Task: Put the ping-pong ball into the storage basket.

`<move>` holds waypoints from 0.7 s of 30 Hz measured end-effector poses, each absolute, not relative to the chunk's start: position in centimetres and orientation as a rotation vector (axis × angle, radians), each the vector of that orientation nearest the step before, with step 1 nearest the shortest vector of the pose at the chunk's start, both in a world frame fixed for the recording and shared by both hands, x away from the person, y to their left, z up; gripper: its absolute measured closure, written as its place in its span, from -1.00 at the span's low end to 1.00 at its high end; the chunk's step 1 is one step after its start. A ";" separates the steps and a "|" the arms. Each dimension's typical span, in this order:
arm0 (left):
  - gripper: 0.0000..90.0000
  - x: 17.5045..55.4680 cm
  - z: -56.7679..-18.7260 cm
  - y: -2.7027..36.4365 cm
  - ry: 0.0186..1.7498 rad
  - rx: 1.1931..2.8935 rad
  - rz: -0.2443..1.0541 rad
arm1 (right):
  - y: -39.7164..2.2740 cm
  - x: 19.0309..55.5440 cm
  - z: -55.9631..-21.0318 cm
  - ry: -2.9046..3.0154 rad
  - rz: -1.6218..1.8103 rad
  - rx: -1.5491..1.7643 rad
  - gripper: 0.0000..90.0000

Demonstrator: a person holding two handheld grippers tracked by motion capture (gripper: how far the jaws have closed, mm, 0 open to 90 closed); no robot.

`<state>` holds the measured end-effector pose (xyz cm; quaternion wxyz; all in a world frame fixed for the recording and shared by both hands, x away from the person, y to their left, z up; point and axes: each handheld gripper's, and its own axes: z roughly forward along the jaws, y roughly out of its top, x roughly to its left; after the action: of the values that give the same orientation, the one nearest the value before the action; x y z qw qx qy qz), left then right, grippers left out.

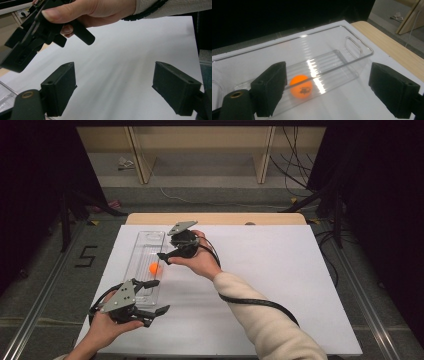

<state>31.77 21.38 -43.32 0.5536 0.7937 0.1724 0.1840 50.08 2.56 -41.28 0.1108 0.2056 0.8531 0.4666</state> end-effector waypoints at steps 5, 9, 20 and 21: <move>-0.59 31.8 -43.3 21.4 0.408 1.877 0.436 | 1.2 49.9 -41.2 2.495 1.371 0.614 -0.64; -0.59 31.8 -43.3 21.4 0.409 1.877 0.435 | 0.0 49.8 -41.3 2.487 1.369 0.635 -0.64; -0.60 31.8 -43.3 21.4 0.410 1.879 0.435 | -3.6 49.4 -41.4 2.450 1.371 0.698 -0.64; -0.60 31.8 -43.3 21.4 0.410 1.879 0.434 | -4.1 49.3 -41.4 2.446 1.369 0.700 -0.64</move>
<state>31.81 21.40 -43.34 0.5523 0.7945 0.1735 0.1837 49.34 -4.09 -41.38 0.1258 0.2402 0.8399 0.4702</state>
